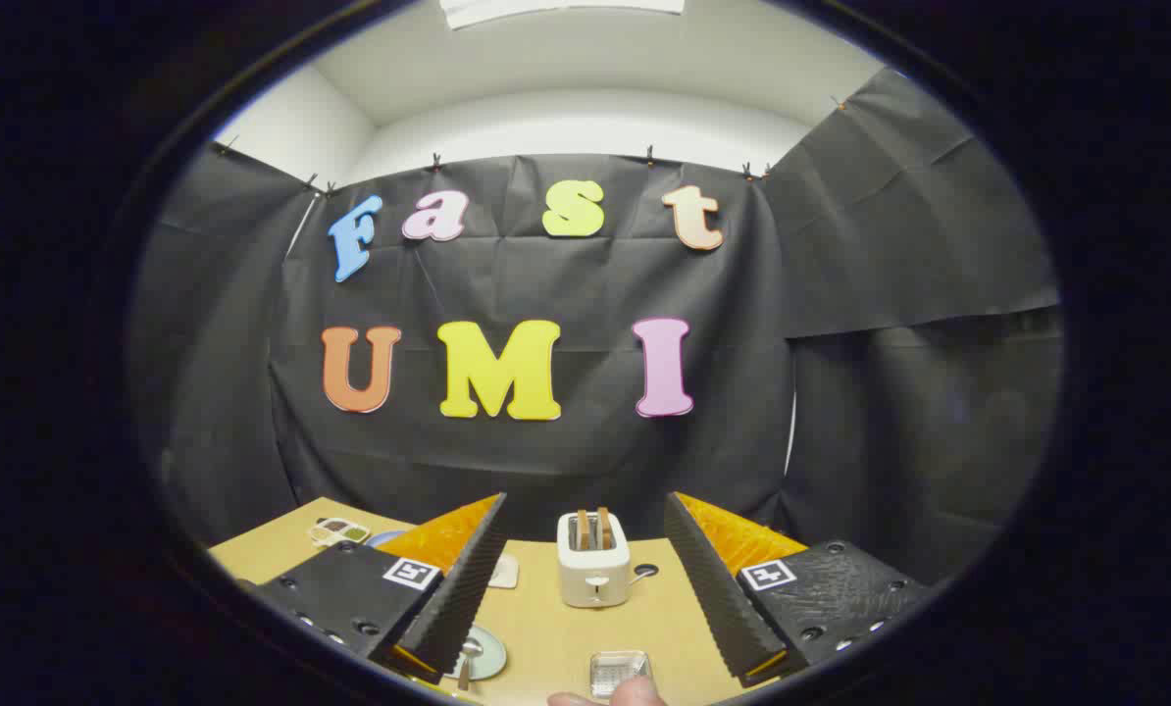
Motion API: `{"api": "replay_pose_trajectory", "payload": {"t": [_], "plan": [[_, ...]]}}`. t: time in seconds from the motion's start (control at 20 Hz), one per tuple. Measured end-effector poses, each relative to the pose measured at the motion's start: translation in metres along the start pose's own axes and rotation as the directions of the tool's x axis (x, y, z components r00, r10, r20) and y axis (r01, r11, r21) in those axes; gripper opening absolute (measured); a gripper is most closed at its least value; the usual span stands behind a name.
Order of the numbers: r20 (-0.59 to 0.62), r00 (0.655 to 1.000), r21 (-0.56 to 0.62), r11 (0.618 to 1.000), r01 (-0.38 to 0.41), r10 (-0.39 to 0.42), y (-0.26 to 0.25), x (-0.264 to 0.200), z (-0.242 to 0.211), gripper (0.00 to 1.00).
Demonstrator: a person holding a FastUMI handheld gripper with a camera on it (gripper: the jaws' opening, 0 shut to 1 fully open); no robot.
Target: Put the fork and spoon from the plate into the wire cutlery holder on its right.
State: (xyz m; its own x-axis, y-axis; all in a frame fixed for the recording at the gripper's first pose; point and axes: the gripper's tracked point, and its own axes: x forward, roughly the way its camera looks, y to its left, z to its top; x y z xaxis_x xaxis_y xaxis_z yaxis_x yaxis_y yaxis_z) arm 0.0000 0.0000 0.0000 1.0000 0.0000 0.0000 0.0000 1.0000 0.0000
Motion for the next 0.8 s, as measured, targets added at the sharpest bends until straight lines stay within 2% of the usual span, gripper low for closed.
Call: {"api": "replay_pose_trajectory", "payload": {"t": [0.5,0.8], "plan": [[-0.019,0.999,0.027,0.999,-0.034,0.035,0.008,0.001,-0.002,0.95],[-0.060,0.996,0.055,0.996,-0.066,0.069,0.030,-0.002,-0.012,0.95]]}}
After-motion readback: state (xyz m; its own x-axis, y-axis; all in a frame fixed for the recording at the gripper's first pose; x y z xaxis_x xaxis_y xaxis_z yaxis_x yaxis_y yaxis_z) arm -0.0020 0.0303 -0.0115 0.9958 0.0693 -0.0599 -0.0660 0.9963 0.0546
